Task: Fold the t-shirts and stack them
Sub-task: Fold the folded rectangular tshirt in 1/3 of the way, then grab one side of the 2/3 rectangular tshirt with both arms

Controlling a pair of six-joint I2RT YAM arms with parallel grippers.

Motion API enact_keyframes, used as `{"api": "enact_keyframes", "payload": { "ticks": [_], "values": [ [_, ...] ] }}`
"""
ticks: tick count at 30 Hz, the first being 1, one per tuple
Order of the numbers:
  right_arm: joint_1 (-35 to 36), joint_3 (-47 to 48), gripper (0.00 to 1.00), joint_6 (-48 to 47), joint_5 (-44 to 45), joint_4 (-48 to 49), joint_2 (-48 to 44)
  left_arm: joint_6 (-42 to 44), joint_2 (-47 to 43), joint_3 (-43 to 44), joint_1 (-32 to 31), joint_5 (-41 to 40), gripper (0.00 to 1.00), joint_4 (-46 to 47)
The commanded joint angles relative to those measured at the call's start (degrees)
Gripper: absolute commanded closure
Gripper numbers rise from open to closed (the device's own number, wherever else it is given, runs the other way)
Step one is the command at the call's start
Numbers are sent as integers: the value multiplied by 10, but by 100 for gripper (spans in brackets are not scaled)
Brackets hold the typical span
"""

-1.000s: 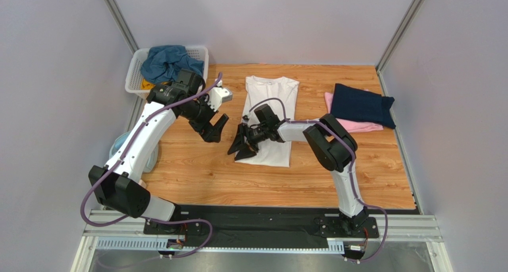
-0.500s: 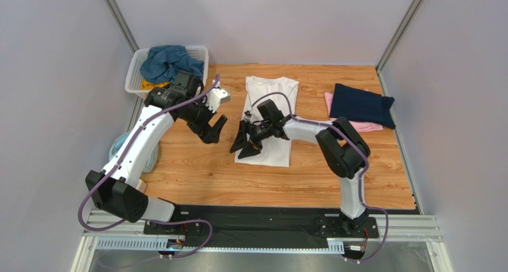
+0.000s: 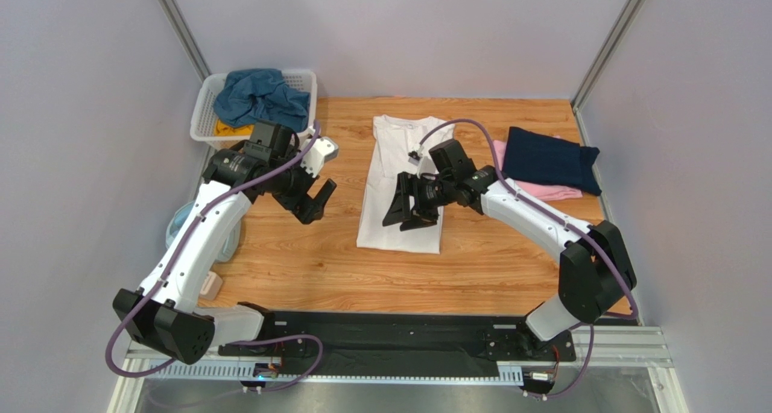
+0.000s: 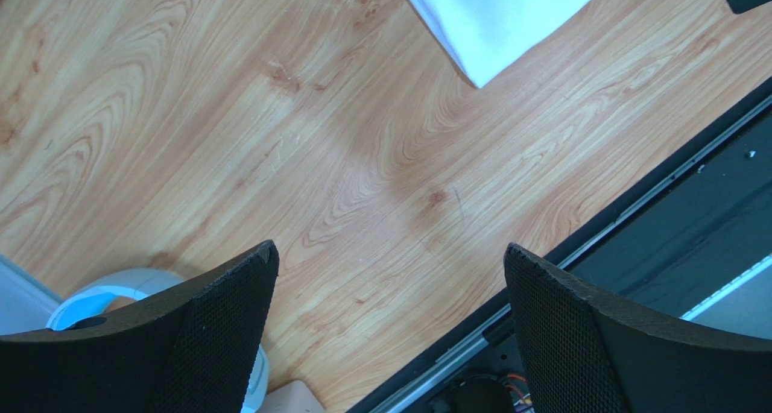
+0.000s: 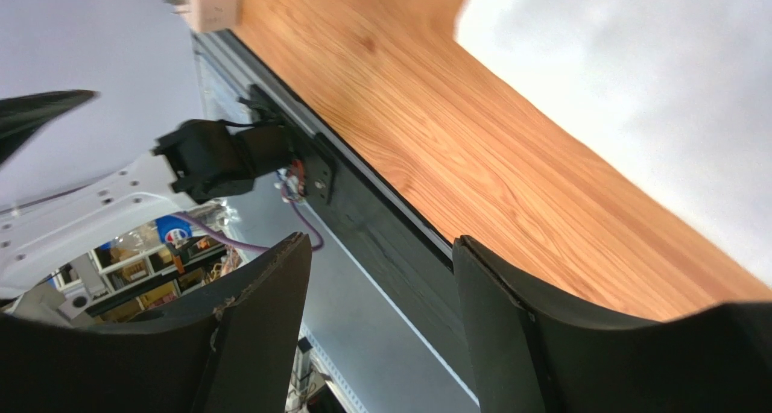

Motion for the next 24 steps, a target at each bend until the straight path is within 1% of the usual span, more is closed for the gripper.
{"api": "enact_keyframes", "payload": {
  "ticks": [1, 5, 8, 14, 15, 19, 24],
  "values": [
    [-7, -18, 35, -32, 49, -64, -44, -27, -8, 16, 0, 31, 0, 16],
    [-9, -23, 35, -39, 74, -81, -71, -21, -19, 8, 0, 39, 0, 21],
    [-11, -29, 33, -39, 85, -86, -86, -29, -30, 6, 0, 40, 0, 23],
    [-11, -25, 27, -52, 108, -109, -104, -32, -9, 12, 0, 36, 0, -6],
    [-10, -25, 23, -53, 113, -110, -106, -32, -6, 8, -1, 36, 0, -8],
    [-10, -28, 18, -56, 124, -118, -122, -31, 2, 8, 0, 46, 0, -13],
    [-11, -25, 17, -61, 127, -125, -125, -35, 15, 16, -1, 42, 0, -21]
  ]
}}
